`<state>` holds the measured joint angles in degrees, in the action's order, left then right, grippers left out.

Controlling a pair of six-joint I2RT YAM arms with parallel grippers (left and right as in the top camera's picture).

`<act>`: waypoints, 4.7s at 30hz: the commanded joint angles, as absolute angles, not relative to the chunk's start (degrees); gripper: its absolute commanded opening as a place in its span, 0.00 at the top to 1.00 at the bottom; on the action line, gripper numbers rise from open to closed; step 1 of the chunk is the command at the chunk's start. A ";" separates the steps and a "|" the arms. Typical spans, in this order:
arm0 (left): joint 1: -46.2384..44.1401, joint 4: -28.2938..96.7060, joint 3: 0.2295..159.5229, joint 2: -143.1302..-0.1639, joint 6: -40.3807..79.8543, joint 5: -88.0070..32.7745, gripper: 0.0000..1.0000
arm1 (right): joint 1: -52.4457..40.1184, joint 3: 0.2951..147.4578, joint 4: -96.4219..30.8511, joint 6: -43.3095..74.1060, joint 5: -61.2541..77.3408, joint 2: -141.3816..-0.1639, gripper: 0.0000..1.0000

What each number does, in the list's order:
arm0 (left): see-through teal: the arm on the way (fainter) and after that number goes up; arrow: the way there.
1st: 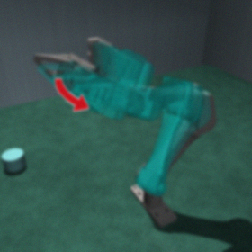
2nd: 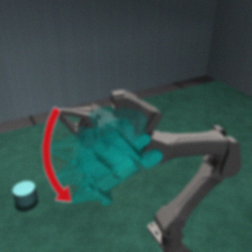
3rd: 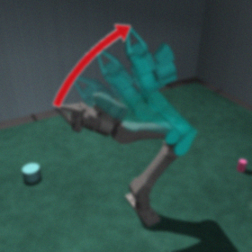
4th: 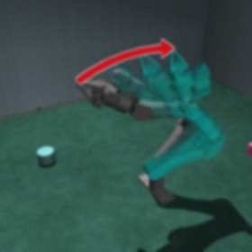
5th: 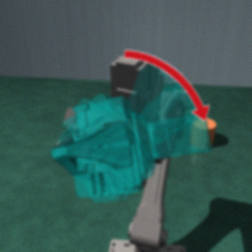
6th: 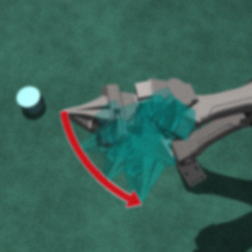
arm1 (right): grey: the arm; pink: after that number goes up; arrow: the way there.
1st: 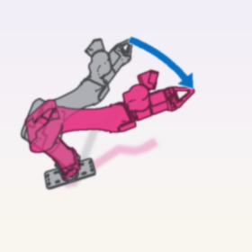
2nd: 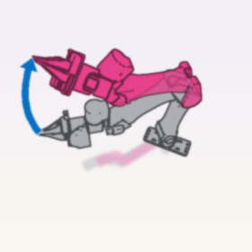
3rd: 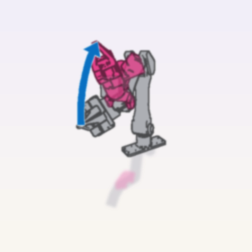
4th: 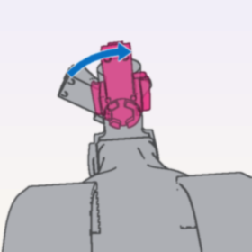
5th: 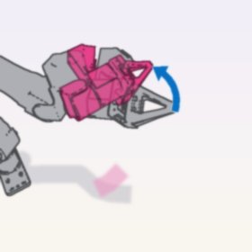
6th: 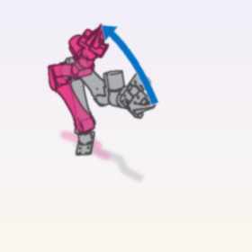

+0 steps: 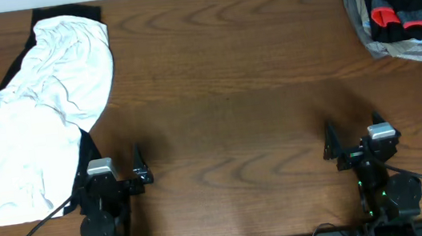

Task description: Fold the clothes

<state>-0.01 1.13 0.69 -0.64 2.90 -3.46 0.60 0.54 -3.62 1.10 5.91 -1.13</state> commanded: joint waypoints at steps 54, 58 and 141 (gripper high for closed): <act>0.32 3.84 0.23 -0.62 2.17 -3.42 0.02 | -0.40 0.32 -3.79 2.11 5.61 -1.26 0.01; 0.32 3.84 0.23 -0.62 2.17 -3.42 0.02 | -0.40 0.32 -3.79 2.11 5.61 -1.26 0.01; 0.32 -1.54 6.76 -7.16 2.15 -3.44 0.02 | -0.40 2.00 6.79 4.86 7.18 -1.26 0.01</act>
